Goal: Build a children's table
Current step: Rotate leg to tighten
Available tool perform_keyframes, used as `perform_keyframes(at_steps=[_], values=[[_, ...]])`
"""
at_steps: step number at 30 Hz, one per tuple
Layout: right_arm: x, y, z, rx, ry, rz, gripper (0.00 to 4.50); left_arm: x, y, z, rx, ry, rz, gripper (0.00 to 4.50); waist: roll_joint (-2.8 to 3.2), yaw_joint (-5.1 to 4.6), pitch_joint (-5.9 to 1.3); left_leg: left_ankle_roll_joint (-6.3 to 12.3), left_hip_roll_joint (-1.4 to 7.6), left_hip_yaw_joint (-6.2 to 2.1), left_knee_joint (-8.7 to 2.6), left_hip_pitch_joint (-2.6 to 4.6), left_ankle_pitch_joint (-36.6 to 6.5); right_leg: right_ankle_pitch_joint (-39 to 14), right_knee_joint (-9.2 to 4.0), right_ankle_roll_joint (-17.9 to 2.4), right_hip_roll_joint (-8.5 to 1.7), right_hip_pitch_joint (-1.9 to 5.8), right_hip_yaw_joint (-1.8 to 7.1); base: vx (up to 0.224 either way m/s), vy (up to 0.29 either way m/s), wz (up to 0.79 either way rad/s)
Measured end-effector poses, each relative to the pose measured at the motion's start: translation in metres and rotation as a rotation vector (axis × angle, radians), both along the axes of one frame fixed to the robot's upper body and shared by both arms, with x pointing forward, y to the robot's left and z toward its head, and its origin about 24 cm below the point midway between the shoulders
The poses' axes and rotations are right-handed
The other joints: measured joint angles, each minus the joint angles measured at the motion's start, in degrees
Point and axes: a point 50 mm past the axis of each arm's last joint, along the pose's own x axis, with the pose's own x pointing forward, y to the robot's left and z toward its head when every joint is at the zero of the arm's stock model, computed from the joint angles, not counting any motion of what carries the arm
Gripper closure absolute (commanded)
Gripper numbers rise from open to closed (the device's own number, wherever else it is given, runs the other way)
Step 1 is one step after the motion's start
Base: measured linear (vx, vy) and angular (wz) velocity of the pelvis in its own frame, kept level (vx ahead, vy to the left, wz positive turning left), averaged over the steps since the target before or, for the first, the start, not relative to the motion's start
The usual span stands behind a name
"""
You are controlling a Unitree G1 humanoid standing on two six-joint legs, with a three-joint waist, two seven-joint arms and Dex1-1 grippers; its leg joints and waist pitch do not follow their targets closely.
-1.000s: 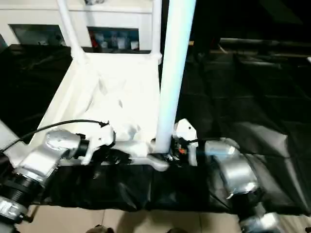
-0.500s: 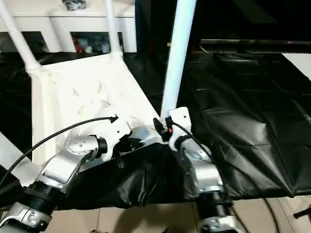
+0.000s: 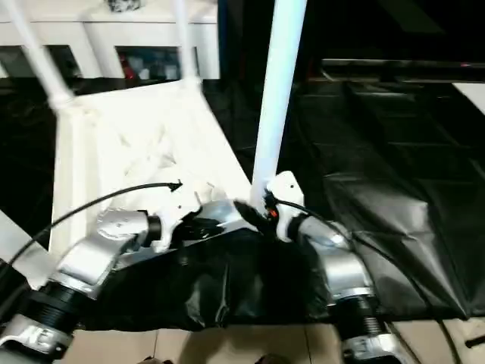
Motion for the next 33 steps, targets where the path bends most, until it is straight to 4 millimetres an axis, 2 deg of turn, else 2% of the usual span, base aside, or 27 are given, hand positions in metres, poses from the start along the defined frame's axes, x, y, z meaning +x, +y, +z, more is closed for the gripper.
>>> perform_keyframes(at_steps=[6,7,9,15,18,28,31,33], values=[[-0.007,-0.014,0.005,-0.031,0.043,0.202,1.39,-0.002,0.01,0.002,0.01,0.023,-0.102,4.5,-0.04,0.27,0.02,0.02,0.0,0.08,0.3,-0.05,0.0,-0.08,-0.09,-0.03,-0.03,-0.04,0.03,0.0,0.0,0.0],[-0.007,-0.015,0.007,-0.038,0.053,0.246,1.63,-0.001,0.012,0.003,0.011,0.03,-0.122,4.5,-0.04,0.32,0.03,0.02,0.0,0.07,0.36,-0.14,0.0,-0.08,-0.09,-0.03,-0.06,-0.07,0.02,0.0,0.0,0.0],[-0.009,-0.016,0.011,-0.035,0.08,0.337,1.7,-0.001,0.017,0.004,0.024,0.045,-0.162,4.5,-0.16,0.53,0.07,0.03,0.01,0.09,0.44,-0.22,0.0,-0.08,-0.08,-0.03,-0.07,-0.08,0.01,0.0,0.0,0.0],[-0.011,-0.014,0.012,-0.012,0.115,0.42,2.26,-0.001,0.021,0.004,0.03,0.06,-0.216,4.5,-0.22,1.07,0.07,0.02,0.01,0.12,0.49,-0.24,0.0,-0.08,-0.04,-0.03,-0.11,-0.07,0.02,0.0,0.0,0.0],[-0.011,-0.015,0.012,-0.014,0.116,0.432,2.39,-0.001,0.023,0.004,0.034,0.062,-0.222,4.5,-0.21,1.21,0.07,0.02,0.01,0.12,0.49,-0.24,0.0,-0.08,-0.03,-0.03,-0.11,-0.07,0.01,0.0,0.0,0.0],[-0.013,-0.013,0.01,-0.007,0.108,0.424,2.43,-0.001,0.023,0.003,0.028,0.065,-0.222,4.5,-0.27,1.36,0.03,0.02,0.02,0.14,0.46,-0.23,0.0,-0.09,-0.02,-0.03,-0.1,-0.03,0.02,0.0,0.0,0.0],[-0.01,-0.006,0.005,0.019,0.08,0.307,2.45,0.002,0.023,0.002,0.033,0.041,-0.156,4.5,-0.37,1.09,0.02,0.0,0.02,0.11,0.42,-0.11,0.0,-0.07,0.05,-0.05,-0.1,0.13,0.02,0.0,0.0,0.0],[-0.006,0.0,0.001,0.04,0.06,0.196,2.47,0.005,0.022,0.001,0.04,0.018,-0.103,4.5,-0.47,0.72,0.05,-0.01,0.0,0.02,0.31,0.26,-0.01,-0.22,0.01,0.2,-0.1,0.17,0.09,0.0,0.0,0.0]])
